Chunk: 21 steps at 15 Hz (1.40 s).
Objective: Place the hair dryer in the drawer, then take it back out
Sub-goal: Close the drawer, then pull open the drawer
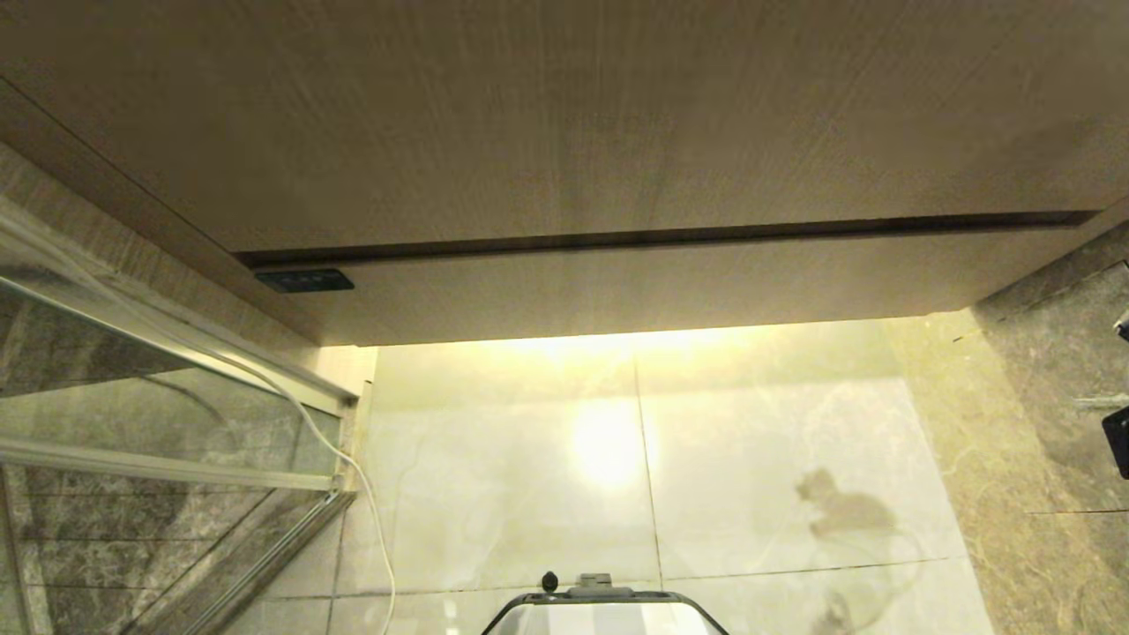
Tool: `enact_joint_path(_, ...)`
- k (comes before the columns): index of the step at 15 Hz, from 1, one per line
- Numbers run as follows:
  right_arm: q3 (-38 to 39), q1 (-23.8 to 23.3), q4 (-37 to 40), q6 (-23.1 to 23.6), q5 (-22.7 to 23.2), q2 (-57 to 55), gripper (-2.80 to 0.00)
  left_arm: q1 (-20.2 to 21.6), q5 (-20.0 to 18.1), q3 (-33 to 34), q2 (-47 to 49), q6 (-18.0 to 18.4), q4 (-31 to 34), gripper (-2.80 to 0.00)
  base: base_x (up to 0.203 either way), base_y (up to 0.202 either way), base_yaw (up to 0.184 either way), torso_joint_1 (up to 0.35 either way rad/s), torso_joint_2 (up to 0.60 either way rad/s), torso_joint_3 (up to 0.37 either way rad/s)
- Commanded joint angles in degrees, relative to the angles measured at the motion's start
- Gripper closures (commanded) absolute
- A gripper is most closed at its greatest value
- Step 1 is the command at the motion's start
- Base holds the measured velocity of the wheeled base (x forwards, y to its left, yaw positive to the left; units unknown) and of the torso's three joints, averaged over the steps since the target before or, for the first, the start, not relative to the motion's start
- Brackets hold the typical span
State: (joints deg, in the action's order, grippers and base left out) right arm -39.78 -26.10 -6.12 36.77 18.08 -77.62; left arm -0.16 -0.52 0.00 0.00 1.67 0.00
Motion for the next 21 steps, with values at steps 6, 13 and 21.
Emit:
enact_joint_path(6, -0.2, 0.1, 3.7, 0.6, 1.2, 11.7, 0.00, 0.0, 0.0, 0.1, 0.0, 0.0, 0.0, 0.00, 0.000, 0.000, 0.000, 0.000, 0.00, 0.000)
enact_joint_path(13, 2.0, 5.0, 6.0, 4.8, 1.7, 15.7, 0.00, 0.0, 0.0, 0.0, 0.0, 0.0, 0.0, 0.00, 0.000, 0.000, 0.000, 0.000, 0.00, 0.000)
enact_joint_path(21, 0.3, 14.0, 6.1, 4.6, 1.9, 16.5, 0.00, 0.0, 0.0, 0.1, 0.0, 0.0, 0.0, 0.00, 0.000, 0.000, 0.000, 0.000, 0.00, 0.000)
